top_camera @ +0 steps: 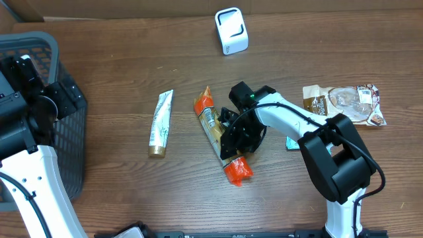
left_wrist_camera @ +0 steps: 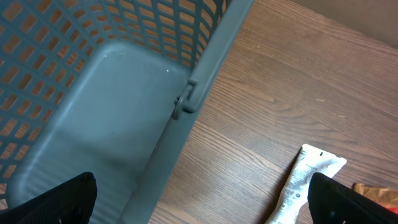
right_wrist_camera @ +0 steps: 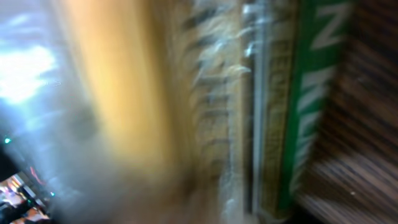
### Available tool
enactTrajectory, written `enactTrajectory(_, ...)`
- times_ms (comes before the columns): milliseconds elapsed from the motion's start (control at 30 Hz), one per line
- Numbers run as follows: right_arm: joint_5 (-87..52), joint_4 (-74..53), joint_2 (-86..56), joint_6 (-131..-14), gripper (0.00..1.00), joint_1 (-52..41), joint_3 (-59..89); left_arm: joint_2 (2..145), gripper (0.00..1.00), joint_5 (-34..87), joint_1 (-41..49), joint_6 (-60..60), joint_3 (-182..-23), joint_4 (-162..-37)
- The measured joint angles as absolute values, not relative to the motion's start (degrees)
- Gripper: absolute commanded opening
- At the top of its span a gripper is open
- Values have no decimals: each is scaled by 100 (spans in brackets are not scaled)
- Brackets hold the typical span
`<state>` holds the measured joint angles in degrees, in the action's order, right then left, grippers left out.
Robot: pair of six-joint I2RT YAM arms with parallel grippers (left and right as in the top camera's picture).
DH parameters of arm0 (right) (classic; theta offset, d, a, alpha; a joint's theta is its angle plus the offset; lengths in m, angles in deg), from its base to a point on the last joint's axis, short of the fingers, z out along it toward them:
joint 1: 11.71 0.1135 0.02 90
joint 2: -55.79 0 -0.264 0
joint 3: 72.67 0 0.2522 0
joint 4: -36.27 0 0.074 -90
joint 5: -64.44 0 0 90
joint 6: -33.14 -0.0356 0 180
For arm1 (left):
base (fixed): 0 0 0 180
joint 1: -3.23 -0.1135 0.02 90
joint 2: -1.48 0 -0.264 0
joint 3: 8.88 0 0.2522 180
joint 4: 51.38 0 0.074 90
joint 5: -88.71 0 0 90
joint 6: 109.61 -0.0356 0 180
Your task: Scan the item barcode
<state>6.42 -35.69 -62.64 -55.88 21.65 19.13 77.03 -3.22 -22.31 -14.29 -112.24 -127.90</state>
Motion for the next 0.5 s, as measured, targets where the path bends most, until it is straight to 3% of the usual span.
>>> enactTrajectory(67,723,-3582,-6266,-5658,4,2165,1907,7703,99,-320,-2231,-1429,-11224,-12790)
enactTrajectory(300,809,-3580,-6266,-5711,4,2082,1948,7703,100,-320,-2231,-1429,-11224,-12790)
enactTrajectory(500,-214,-3800,-6210,-6119,4,1852,2398,7703,100,-320,-2231,-1427,-11224,-12793)
